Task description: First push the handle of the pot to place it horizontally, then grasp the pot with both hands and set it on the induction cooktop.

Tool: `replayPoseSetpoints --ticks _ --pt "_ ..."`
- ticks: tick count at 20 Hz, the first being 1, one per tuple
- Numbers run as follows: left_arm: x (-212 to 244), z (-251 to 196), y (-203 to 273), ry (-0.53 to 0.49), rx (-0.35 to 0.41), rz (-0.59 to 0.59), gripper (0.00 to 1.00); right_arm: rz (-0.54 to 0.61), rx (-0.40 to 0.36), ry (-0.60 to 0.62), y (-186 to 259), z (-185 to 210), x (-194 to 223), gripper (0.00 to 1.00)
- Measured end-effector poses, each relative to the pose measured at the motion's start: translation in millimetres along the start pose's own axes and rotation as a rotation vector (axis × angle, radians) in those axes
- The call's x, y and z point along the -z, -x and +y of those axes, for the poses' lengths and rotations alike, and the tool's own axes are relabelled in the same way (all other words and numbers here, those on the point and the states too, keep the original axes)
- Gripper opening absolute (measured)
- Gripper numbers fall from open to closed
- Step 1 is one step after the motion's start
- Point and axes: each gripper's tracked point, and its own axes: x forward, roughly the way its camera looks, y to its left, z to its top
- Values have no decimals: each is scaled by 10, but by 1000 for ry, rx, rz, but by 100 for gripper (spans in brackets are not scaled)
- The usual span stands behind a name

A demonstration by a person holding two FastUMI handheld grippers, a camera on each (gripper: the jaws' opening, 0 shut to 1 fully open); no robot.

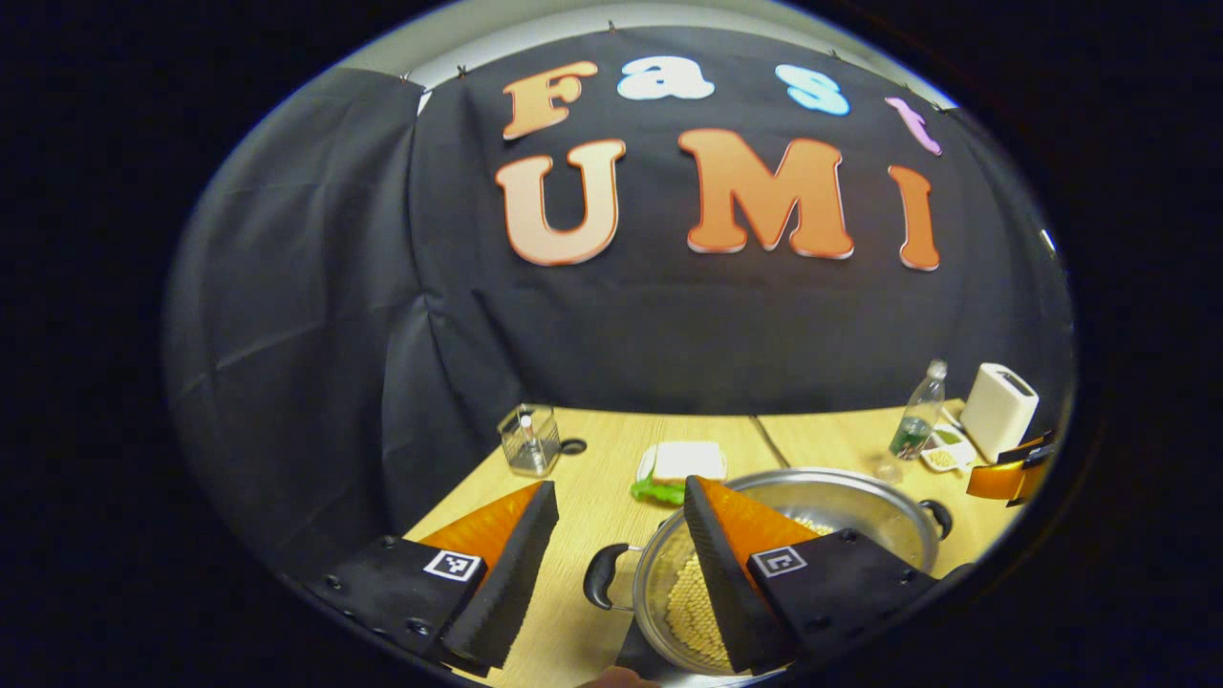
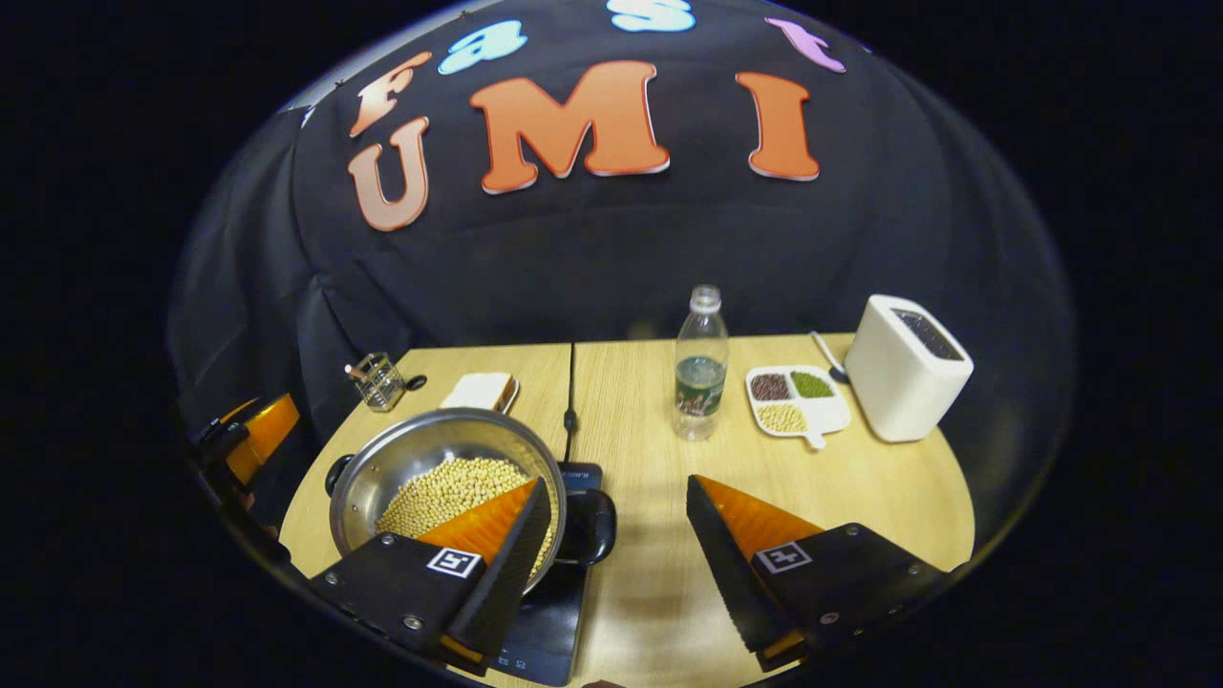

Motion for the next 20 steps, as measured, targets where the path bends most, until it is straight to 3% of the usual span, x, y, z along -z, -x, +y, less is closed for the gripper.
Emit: replayPoseSetpoints --ticks 2,3,5,6,11,16,20 --pt "-444 -63 232 20 23 -96 89 -96 18 53 205 -121 -252 92" --pt "-595 -96 360 33 34 -129 97 -139 40 75 291 -195 -333 94" --pt "-920 -122 598 54 52 -193 92 -221 59 95 633 -379 -603 94" --pt "-1105 -118 725 63 58 -230 100 -258 58 98 792 -439 -710 94" --pt "-1886 -165 1348 123 128 -369 99 -470 79 116 1707 -700 -1325 94" --pt "-2438 8 1851 145 137 -497 98 -630 64 81 2416 -826 -1731 93" --pt "-2768 281 2192 124 86 -553 98 -705 79 97 2819 -944 -1943 98"
